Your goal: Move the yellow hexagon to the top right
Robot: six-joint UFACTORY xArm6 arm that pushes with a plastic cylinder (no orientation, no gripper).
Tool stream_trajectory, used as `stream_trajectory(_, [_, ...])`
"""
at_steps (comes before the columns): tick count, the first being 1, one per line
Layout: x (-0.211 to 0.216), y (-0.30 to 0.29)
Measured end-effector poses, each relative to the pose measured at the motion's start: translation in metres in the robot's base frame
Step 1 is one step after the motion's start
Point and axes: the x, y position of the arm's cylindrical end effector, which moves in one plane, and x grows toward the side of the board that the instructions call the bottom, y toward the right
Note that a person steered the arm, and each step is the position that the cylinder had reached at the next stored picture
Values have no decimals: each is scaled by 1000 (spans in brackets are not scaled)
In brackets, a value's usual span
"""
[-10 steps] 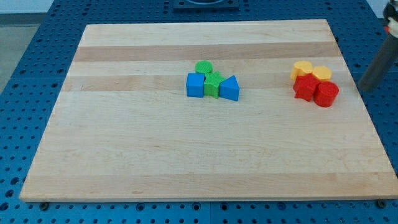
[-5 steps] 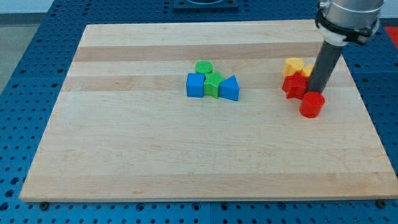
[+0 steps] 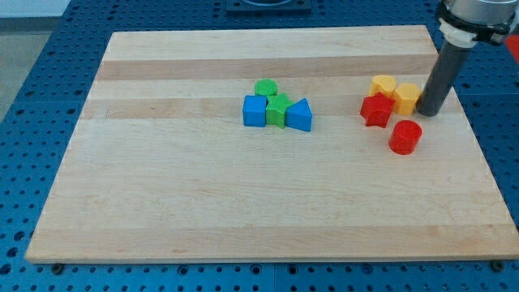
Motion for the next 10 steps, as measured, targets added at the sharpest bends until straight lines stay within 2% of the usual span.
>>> stream_trajectory(2, [14, -4])
stream_trajectory(4, [11, -32])
stream_trajectory(10, [-69, -31])
